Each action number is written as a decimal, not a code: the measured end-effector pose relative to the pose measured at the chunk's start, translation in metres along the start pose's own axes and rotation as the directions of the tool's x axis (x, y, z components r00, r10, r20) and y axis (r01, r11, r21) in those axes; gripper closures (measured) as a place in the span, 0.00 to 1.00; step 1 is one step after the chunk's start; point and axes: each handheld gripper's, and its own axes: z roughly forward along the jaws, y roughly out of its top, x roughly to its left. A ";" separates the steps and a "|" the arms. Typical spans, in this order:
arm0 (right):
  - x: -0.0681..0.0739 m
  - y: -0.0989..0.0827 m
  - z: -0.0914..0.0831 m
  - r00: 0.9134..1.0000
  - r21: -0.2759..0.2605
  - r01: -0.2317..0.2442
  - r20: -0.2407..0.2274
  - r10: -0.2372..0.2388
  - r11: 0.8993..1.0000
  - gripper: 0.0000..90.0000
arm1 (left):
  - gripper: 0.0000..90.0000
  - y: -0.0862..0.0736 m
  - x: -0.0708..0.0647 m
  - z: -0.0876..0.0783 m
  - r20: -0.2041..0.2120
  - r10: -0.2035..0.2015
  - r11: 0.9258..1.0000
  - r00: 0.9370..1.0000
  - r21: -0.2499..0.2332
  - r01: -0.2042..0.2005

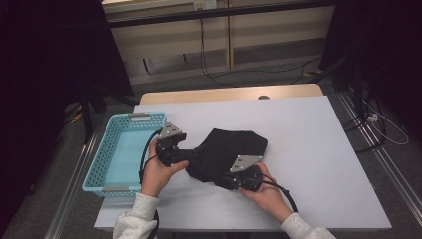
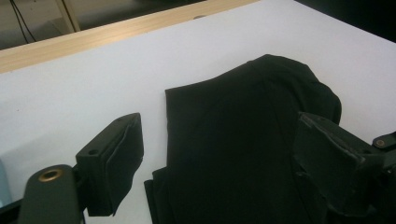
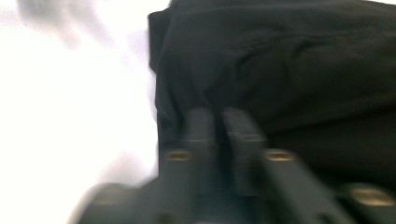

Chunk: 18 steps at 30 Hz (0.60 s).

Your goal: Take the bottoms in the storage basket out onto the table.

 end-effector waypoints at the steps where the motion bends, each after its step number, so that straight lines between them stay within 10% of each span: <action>1: -0.004 -0.001 -0.003 1.000 -0.006 -0.010 -0.008 0.010 1.000 0.98 | 0.19 0.000 0.000 0.000 -0.001 0.005 1.000 1.000 0.001 -0.005; 10: -0.049 -0.023 -0.059 0.986 -0.083 -0.152 0.064 0.157 0.985 0.98 | 0.19 -0.004 -0.002 0.004 -0.001 0.002 1.000 1.000 0.007 -0.002; 18: -0.065 -0.045 -0.084 0.978 -0.064 -0.151 0.134 0.158 0.986 0.95 | 0.19 -0.004 -0.007 0.009 0.009 0.010 1.000 1.000 0.013 -0.011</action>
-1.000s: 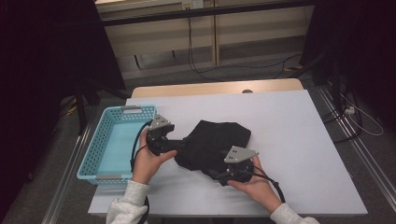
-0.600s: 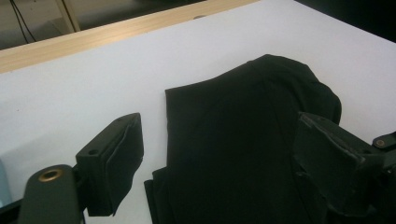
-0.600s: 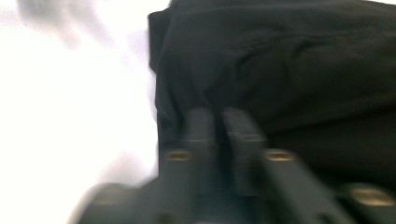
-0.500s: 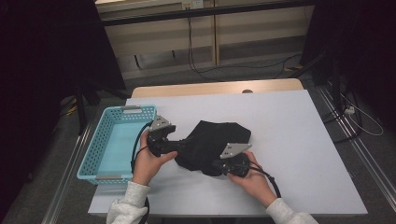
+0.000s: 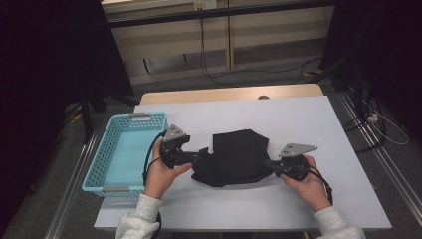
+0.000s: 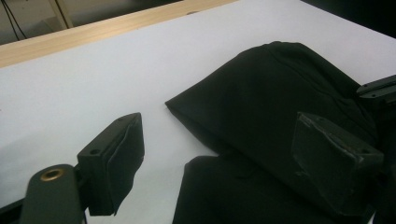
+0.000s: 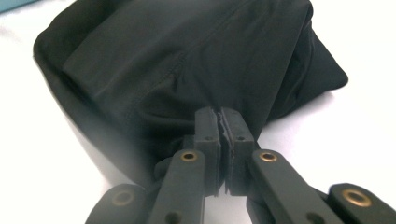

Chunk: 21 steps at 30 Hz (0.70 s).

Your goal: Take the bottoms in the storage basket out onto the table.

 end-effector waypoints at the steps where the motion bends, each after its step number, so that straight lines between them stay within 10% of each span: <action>1: 0.002 0.000 0.000 1.000 -0.004 -0.001 -0.009 0.001 1.000 0.92 | 0.19 0.000 0.000 0.001 0.001 0.007 1.000 1.000 0.002 -0.007; 11: 0.040 0.024 0.018 0.987 -0.071 0.128 -0.087 -0.134 0.989 0.51 | 0.19 -0.001 -0.002 0.010 0.009 0.008 1.000 1.000 0.021 -0.008; 21: 0.071 0.026 0.068 0.965 0.065 0.261 -0.036 -0.259 0.963 0.41 | 0.19 -0.003 -0.001 0.010 0.003 0.012 1.000 1.000 0.026 -0.012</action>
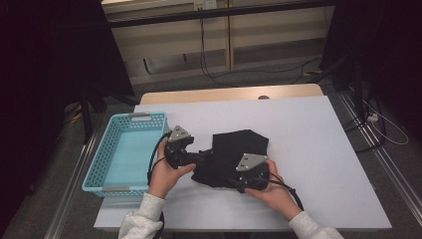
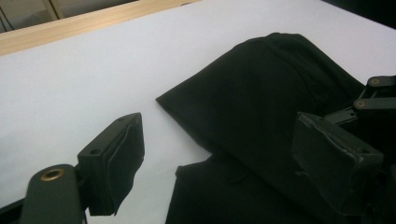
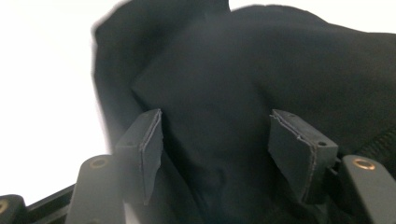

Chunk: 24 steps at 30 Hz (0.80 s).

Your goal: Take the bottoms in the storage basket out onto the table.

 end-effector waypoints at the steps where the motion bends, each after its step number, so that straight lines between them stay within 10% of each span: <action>1: 0.000 -0.001 0.001 1.000 -0.018 -0.007 -0.009 0.007 1.000 0.43 | 0.19 -0.001 0.000 0.000 0.002 -0.008 1.000 1.000 -0.004 0.008; 6: -0.006 -0.001 -0.007 0.998 -0.046 -0.055 0.003 0.055 0.997 0.91 | 0.19 0.000 0.000 -0.001 -0.001 -0.003 1.000 1.000 -0.004 0.003; 17: -0.052 -0.017 -0.067 0.942 -0.278 -0.326 -0.015 0.335 0.904 0.92 | 0.19 -0.002 -0.003 0.004 -0.002 0.020 1.000 1.000 0.021 -0.020; 24: -0.061 -0.029 -0.075 0.925 -0.280 -0.361 0.013 0.380 0.890 0.92 | 0.19 -0.002 -0.007 0.011 0.018 0.022 0.999 1.000 0.027 -0.022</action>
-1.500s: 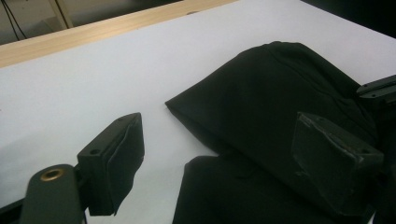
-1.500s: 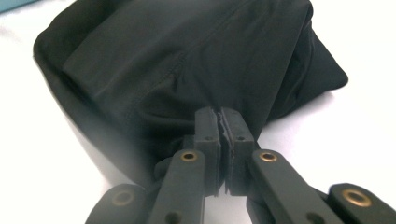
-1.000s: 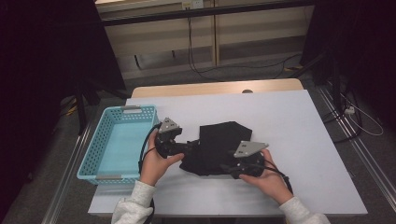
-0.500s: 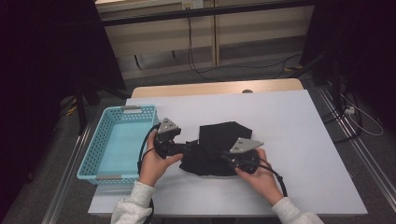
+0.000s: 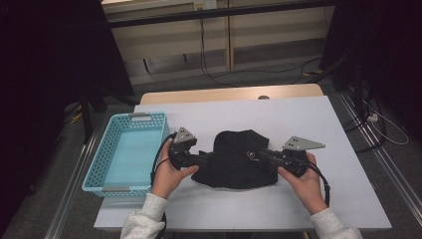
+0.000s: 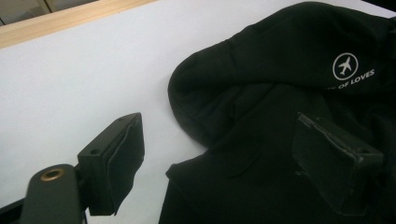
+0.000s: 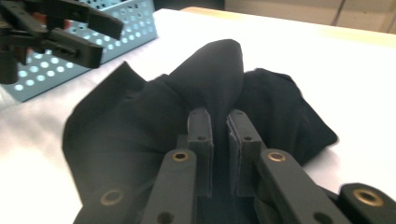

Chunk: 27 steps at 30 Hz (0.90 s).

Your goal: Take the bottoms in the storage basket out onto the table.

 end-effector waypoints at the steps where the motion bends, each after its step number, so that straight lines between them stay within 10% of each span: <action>1: -0.002 -0.001 -0.001 1.000 0.000 -0.003 0.001 0.003 1.000 0.92 | 0.19 0.000 0.001 0.001 -0.001 0.004 1.000 1.000 0.002 -0.004; 27: -0.038 -0.015 -0.045 0.990 -0.012 -0.047 0.130 0.048 0.999 0.92 | 0.25 -0.005 0.013 0.025 -0.068 -0.059 0.998 0.996 0.006 0.060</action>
